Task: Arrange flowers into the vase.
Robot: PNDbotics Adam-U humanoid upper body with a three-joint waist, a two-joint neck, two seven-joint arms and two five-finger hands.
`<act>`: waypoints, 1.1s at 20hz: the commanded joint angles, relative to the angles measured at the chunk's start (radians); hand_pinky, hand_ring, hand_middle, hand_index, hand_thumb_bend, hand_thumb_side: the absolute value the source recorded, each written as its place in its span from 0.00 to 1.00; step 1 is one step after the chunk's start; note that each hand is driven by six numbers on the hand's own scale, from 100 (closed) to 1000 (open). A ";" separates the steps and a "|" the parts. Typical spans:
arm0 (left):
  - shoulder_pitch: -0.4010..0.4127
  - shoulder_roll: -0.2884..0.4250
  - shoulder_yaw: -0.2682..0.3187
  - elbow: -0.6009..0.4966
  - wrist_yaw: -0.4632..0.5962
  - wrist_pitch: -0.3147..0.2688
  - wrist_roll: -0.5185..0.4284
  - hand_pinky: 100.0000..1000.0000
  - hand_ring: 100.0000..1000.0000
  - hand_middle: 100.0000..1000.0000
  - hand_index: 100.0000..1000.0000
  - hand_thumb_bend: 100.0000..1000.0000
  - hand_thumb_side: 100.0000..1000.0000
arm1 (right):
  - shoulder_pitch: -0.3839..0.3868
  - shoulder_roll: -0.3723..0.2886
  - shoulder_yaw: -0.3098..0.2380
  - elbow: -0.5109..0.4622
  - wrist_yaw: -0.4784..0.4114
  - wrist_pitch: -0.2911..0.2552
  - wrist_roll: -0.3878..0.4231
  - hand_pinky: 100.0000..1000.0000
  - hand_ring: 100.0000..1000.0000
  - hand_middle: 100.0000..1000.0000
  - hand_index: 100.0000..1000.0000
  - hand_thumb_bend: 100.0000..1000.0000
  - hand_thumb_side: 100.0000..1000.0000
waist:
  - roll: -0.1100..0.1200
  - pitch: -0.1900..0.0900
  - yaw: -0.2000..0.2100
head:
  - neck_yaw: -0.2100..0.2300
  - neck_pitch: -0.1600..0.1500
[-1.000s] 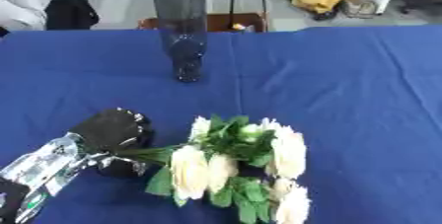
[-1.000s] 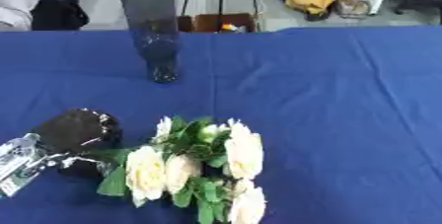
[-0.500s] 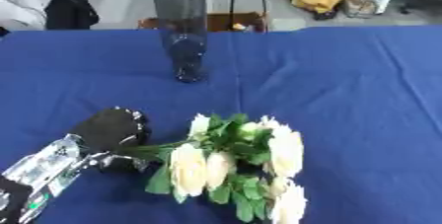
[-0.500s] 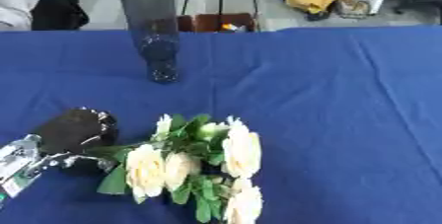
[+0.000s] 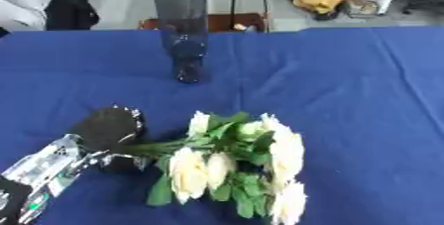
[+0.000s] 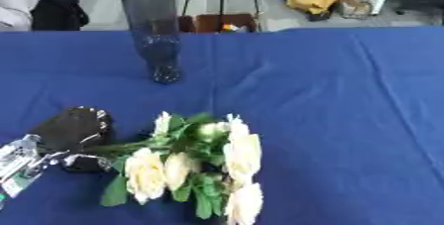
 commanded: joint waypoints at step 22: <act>-0.026 0.019 0.083 -0.040 0.068 0.021 0.104 0.00 0.00 0.00 0.00 0.00 0.71 | 0.006 -0.010 -0.022 -0.014 0.012 0.011 -0.015 0.74 0.81 0.78 0.83 0.00 0.75 | -0.015 0.000 -0.008 | 0.006 -0.021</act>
